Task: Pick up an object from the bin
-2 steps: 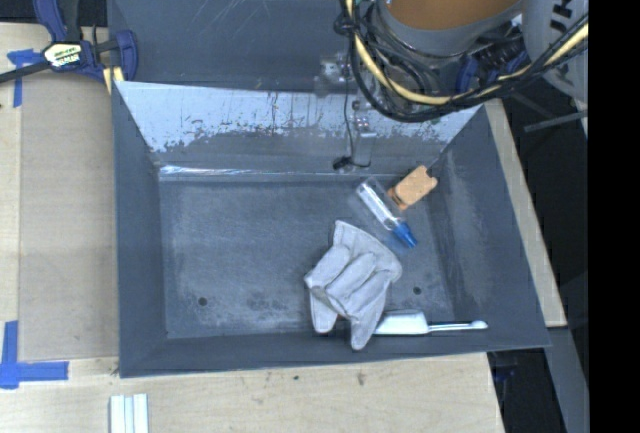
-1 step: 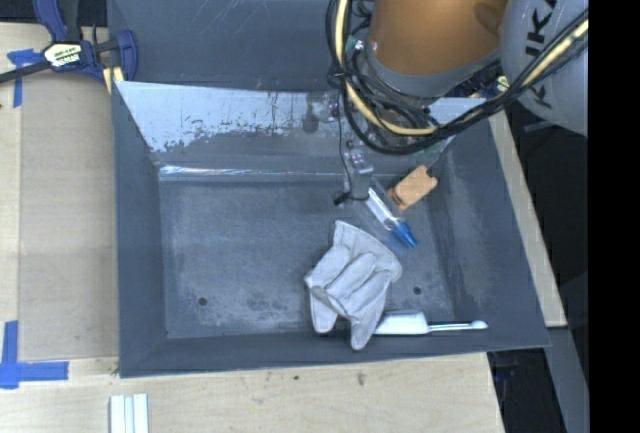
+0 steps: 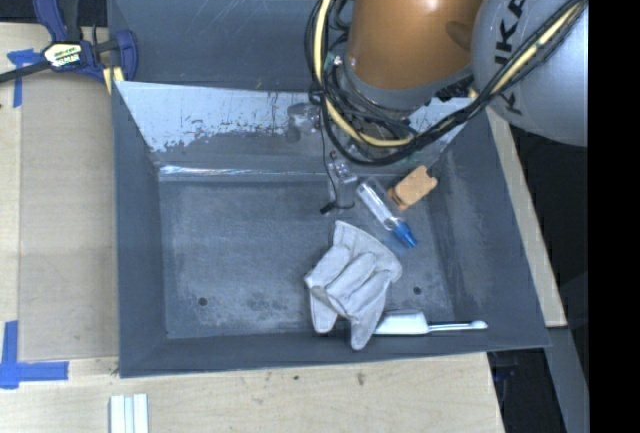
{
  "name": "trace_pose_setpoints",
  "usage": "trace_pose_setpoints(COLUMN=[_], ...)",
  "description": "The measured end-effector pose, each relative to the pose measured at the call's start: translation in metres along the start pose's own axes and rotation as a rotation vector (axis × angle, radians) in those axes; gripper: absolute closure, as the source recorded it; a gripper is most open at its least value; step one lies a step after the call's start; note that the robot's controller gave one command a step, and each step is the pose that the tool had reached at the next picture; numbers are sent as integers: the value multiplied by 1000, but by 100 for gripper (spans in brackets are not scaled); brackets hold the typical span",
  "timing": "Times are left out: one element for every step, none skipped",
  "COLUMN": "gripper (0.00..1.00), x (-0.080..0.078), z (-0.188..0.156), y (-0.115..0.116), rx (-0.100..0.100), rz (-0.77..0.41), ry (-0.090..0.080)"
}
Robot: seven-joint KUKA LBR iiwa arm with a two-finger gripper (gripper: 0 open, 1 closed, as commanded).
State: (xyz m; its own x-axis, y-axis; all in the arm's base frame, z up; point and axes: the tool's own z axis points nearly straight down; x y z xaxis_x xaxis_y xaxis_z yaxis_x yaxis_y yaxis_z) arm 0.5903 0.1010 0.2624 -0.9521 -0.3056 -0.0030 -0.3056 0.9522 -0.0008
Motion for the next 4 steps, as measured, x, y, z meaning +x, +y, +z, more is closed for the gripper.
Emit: trace_pose_setpoints(gripper=[0, 0, 0, 0], x=[49, 44, 73, 83], z=[15, 37, 39, 72], y=[-9, -8, -31, -52], rx=[-1, 0, -2, 2], rz=[133, 91, 107, 141], ry=[-1, -1, 0, -5])
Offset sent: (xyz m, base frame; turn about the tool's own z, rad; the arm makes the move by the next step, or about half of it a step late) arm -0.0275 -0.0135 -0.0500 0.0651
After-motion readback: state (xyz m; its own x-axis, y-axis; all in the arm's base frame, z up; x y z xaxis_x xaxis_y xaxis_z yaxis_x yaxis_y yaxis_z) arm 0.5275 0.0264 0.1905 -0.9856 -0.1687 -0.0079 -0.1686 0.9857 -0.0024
